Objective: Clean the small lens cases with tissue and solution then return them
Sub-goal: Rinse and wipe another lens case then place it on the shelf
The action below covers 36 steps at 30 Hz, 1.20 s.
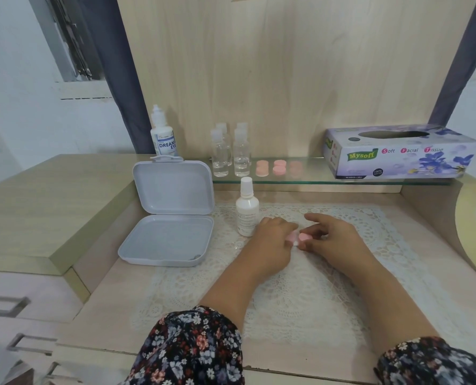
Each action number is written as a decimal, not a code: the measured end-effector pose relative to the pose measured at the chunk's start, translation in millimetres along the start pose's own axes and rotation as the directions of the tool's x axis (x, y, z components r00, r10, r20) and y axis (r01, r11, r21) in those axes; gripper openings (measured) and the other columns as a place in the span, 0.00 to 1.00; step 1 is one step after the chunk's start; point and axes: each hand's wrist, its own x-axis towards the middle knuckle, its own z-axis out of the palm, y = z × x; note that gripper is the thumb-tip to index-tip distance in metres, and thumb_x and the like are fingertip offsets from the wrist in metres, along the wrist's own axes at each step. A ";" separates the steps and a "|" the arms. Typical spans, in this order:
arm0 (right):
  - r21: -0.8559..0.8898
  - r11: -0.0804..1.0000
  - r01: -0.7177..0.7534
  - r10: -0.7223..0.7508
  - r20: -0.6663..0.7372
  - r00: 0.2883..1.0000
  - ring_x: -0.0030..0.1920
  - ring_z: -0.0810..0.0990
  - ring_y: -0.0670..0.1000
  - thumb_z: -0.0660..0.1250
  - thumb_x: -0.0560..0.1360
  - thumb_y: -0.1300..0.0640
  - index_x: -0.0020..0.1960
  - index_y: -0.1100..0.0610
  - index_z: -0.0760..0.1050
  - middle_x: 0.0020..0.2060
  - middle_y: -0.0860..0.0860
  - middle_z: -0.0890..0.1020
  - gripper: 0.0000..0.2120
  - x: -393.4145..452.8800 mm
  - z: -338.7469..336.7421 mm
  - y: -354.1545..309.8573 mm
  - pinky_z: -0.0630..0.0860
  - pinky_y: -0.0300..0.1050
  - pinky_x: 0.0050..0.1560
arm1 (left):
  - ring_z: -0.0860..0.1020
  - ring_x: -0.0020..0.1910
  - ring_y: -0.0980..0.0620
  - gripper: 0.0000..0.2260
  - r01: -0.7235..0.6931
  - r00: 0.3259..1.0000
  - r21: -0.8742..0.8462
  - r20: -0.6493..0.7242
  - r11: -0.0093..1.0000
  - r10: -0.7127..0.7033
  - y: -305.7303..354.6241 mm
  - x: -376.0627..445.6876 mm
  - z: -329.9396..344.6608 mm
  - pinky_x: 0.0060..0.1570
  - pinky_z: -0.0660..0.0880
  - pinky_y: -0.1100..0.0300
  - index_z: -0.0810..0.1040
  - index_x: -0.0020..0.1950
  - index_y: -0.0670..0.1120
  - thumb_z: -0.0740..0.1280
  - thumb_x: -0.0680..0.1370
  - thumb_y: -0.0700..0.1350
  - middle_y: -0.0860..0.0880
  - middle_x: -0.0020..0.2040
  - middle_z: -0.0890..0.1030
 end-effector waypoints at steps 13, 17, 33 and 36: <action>0.007 1.000 -0.006 0.006 0.012 1.000 0.47 0.79 0.38 0.75 0.70 0.63 0.70 0.54 0.71 0.47 0.47 0.84 0.30 0.3 0.0 0.4 0.70 0.22 0.37 | 0.74 0.55 0.51 0.15 0.088 0.996 -0.174 -0.013 0.981 -0.092 -1.7 0.4 -0.4 0.60 0.73 0.53 0.70 0.64 0.50 0.64 0.79 0.40 0.49 0.56 0.75; 0.005 1.000 -0.007 0.007 0.009 1.000 0.47 0.77 0.36 0.75 0.70 0.63 0.69 0.54 0.71 0.47 0.46 0.84 0.30 0.1 -0.4 0.6 0.71 0.25 0.38 | 0.72 0.59 0.52 0.20 0.091 0.995 -0.202 -0.023 0.975 -0.098 0.4 0.0 -2.3 0.61 0.71 0.55 0.68 0.69 0.50 0.66 0.78 0.44 0.49 0.60 0.74; -0.019 1.000 -0.001 0.001 0.008 1.000 0.46 0.77 0.37 0.75 0.70 0.64 0.70 0.55 0.71 0.46 0.46 0.83 0.30 0.5 -0.5 0.4 0.67 0.20 0.37 | 0.72 0.60 0.52 0.19 0.087 0.995 -0.236 -0.029 0.968 -0.096 -2.4 0.4 -0.3 0.62 0.71 0.55 0.68 0.68 0.50 0.65 0.78 0.41 0.49 0.61 0.75; -0.028 1.000 0.005 -0.005 0.012 1.000 0.46 0.76 0.36 0.75 0.71 0.61 0.69 0.54 0.71 0.46 0.45 0.83 0.29 0.1 -0.2 -0.6 0.68 0.23 0.38 | 0.73 0.57 0.51 0.17 0.074 0.995 -0.228 -0.047 0.971 -0.086 0.5 1.4 1.8 0.58 0.72 0.55 0.69 0.65 0.49 0.67 0.77 0.45 0.49 0.57 0.76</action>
